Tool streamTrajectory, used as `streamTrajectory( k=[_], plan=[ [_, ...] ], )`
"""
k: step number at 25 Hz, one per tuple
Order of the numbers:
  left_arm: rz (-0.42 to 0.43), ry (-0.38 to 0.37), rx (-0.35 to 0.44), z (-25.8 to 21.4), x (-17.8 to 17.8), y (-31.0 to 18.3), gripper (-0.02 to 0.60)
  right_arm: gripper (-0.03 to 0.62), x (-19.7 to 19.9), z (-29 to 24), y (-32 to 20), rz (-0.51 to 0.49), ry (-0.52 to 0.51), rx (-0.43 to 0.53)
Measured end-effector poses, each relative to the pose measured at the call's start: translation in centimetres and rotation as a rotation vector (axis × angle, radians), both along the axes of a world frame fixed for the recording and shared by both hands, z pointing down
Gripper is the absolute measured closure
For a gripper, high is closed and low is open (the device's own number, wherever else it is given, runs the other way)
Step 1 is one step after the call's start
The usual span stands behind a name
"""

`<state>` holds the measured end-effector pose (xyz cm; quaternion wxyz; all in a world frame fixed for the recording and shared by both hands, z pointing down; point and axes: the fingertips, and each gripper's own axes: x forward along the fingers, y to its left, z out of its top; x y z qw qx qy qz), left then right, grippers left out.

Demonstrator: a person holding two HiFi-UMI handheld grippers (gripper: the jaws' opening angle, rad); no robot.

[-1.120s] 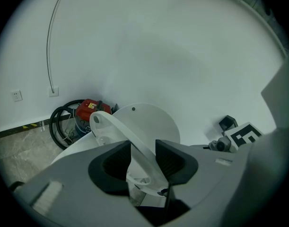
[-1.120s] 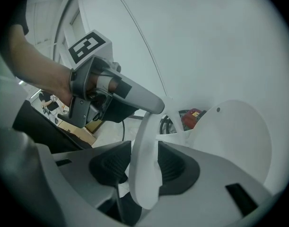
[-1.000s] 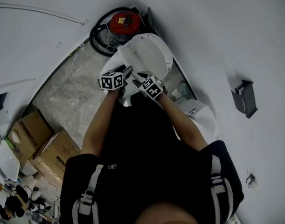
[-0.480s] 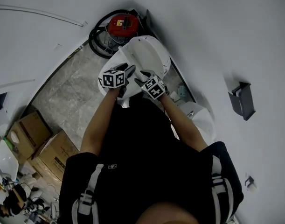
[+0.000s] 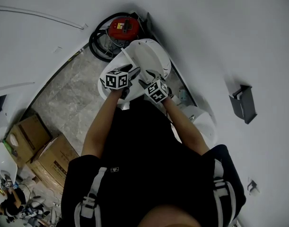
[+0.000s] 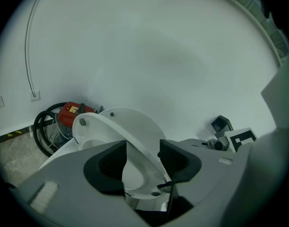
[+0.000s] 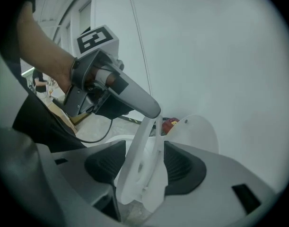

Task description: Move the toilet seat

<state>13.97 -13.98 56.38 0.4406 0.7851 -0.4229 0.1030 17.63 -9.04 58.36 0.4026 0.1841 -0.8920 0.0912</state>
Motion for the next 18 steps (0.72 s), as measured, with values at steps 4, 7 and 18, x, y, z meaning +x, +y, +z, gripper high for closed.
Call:
streamTrajectory(
  k=[4, 7, 18],
  plan=[
    [0.038, -0.011, 0.0, -0.1, 1.0, -0.7, 0.36, 0.344, 0.9, -0.2, -0.7, 0.005, 0.02, 0.06],
    [0.056, -0.013, 0.003, -0.2, 1.6, -1.2, 0.36, 0.339, 1.6, -0.2, -1.4, 0.037, 0.008, 0.055],
    [0.08, 0.004, 0.008, -0.4, 3.3, -2.0, 0.364, 0.335, 3.7, -0.2, -3.5, 0.066, 0.031, 0.114]
  ],
)
